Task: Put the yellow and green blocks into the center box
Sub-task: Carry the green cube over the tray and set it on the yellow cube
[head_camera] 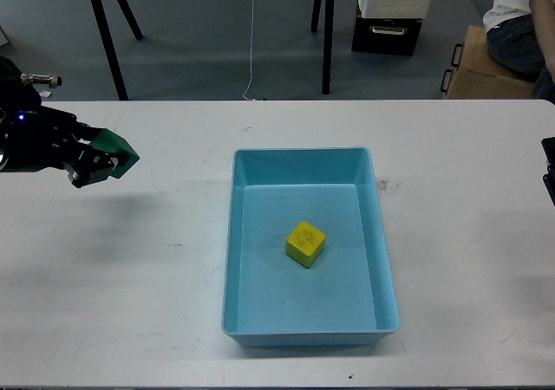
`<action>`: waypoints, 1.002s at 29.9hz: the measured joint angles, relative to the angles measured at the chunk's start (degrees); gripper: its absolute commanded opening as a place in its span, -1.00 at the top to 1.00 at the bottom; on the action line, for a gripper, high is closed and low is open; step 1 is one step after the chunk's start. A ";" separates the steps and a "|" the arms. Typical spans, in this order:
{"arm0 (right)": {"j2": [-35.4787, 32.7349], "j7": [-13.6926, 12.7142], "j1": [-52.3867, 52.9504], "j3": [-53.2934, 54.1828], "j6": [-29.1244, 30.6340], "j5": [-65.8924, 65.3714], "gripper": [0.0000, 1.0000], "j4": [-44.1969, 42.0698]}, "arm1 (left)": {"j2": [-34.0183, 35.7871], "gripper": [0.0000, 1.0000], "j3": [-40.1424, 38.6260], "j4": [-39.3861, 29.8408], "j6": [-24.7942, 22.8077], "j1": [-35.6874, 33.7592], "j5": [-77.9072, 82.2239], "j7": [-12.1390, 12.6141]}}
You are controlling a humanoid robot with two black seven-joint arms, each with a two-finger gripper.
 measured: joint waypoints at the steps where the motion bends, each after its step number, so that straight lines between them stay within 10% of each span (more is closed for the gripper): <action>1: 0.00 0.00 -0.63 0.27 -0.01 0.49 -0.96 -0.21 | -0.20 0.76 -0.03 -1.78 -1.87 -1.83 -0.10 0.00; 13: 0.00 -0.01 -3.14 2.90 -0.03 3.32 -0.96 -8.88 | -17.42 0.73 -0.28 -11.79 -4.90 -15.41 -0.28 -0.02; 30: 0.03 -0.01 -3.56 4.40 -0.01 5.34 -0.96 -10.22 | -39.37 0.67 10.12 4.93 -4.90 -12.87 8.60 0.00</action>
